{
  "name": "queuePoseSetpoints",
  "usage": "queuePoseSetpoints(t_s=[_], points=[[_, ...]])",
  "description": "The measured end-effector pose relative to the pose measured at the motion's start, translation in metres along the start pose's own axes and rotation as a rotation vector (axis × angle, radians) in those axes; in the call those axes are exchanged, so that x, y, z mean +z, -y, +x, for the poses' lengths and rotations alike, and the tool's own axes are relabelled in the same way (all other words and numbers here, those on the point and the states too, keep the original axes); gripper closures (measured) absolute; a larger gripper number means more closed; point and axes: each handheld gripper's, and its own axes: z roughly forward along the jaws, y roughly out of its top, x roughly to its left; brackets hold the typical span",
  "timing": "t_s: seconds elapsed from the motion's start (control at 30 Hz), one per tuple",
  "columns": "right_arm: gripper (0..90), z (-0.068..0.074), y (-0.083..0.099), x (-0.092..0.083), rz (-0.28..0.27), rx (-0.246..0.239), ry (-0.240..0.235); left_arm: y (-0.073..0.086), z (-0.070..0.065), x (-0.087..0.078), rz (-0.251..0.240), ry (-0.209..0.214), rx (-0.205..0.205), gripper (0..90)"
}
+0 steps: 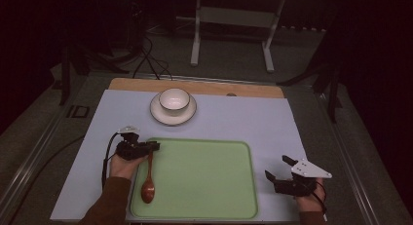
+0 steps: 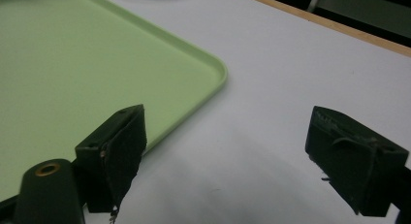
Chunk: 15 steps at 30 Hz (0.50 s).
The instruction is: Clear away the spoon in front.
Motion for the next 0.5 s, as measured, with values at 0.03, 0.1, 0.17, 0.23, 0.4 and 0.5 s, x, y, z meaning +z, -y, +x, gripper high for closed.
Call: queuePoseSetpoints(t_s=[0.03,0.1,0.17,0.23,0.4,0.5], points=[[14.5,0.0000,0.0000,0.0000,0.000,0.000,0.000,0.0006,0.0006,0.0003,-0.004,0.005,0.000,74.6],[14.5,0.0000,0.0000,0.0000,0.000,0.000,0.000,0.0016,0.0010,0.0012,-0.005,-0.001,0.002,73.8],[14.5,0.0004,-0.0002,-0.0002,0.001,0.000,-0.001,0.0029,0.0015,0.0029,-0.005,-0.017,0.006,71.9],[14.5,0.0007,-0.0004,-0.0003,0.001,-0.002,-0.002,0.0039,0.0017,0.0045,0.010,-0.046,0.012,69.7],[14.5,0.0016,-0.0007,-0.0001,0.000,-0.006,-0.002,0.0040,-0.0008,0.0063,0.021,-0.098,0.048,59.6],[14.5,0.0017,-0.0007,0.0003,0.003,-0.007,-0.004,0.0034,-0.0017,0.0058,0.004,-0.122,0.064,50.4]])
